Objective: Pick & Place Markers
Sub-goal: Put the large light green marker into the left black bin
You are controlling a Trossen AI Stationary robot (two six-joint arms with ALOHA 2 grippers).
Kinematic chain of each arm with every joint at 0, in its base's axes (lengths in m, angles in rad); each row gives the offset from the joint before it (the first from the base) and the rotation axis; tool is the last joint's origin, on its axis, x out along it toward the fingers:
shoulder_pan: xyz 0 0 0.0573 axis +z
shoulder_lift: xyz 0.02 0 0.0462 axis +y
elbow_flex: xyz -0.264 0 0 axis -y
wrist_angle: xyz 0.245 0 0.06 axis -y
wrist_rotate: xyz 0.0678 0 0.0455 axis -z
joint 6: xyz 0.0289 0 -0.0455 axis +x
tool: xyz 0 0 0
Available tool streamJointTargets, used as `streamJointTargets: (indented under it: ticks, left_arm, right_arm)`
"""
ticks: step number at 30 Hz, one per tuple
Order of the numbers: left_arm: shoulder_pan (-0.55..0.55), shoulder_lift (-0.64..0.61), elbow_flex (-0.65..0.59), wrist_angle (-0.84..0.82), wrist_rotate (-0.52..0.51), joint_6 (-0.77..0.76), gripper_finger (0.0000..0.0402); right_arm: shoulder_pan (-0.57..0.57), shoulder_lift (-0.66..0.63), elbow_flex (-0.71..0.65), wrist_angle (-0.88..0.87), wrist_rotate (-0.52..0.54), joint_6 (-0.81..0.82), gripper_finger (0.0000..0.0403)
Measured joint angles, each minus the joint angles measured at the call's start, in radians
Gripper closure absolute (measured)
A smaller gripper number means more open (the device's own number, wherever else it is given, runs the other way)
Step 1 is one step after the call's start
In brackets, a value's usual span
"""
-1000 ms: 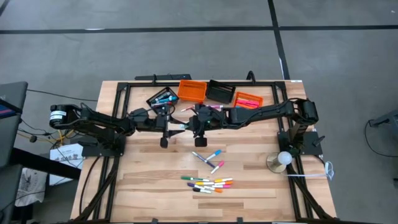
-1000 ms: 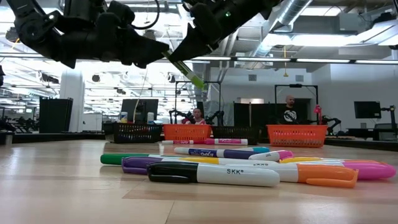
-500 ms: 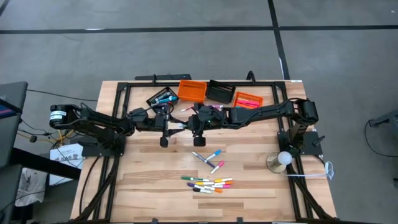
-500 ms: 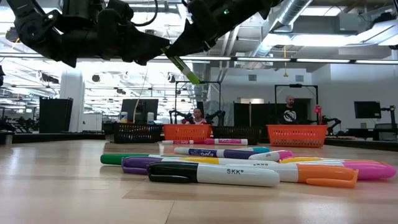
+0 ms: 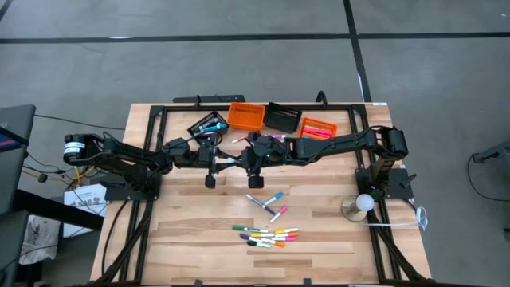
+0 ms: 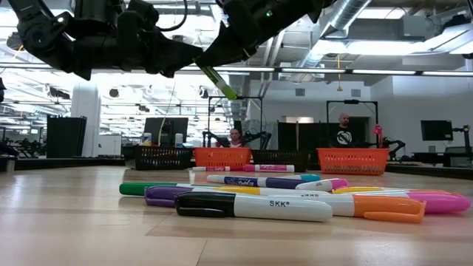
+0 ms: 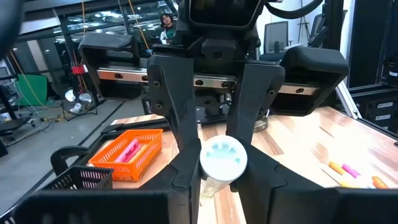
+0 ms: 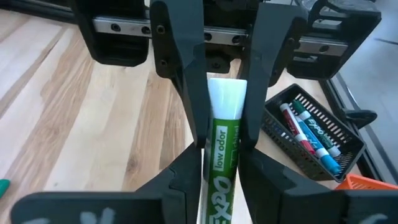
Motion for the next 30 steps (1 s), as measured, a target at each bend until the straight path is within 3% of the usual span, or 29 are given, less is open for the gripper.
streamJointTargets:
  ticks: [5,9,13,19,26,30]
  left_arm:
    - [0.0,0.0,0.0,-0.007,-0.004,0.0,0.0313]
    - [0.0,0.001,0.0,-0.017,-0.007,0.0,0.0325]
    - [-0.001,0.001,0.0,-0.021,-0.034,0.002,0.0321]
    - [-0.001,0.001,0.0,-0.061,-0.146,0.035,0.0316]
    - [0.003,0.001,0.001,-0.08,-0.316,0.134,0.0316]
    - [0.026,0.0,0.0,-0.113,-0.429,0.187,0.0314]
  right_arm:
    - [0.016,0.0,0.0,-0.008,0.065,-0.023,0.0286]
    - [0.028,0.0,0.0,-0.024,0.137,-0.023,0.0245]
    - [0.032,-0.002,0.0,-0.063,0.142,-0.022,0.0199]
    - [0.03,-0.033,0.001,-0.167,0.138,-0.025,0.0155]
    - [0.01,-0.128,-0.001,-0.273,0.135,0.041,0.0154]
    - [-0.006,-0.208,-0.077,-0.253,0.136,0.075,0.0154]
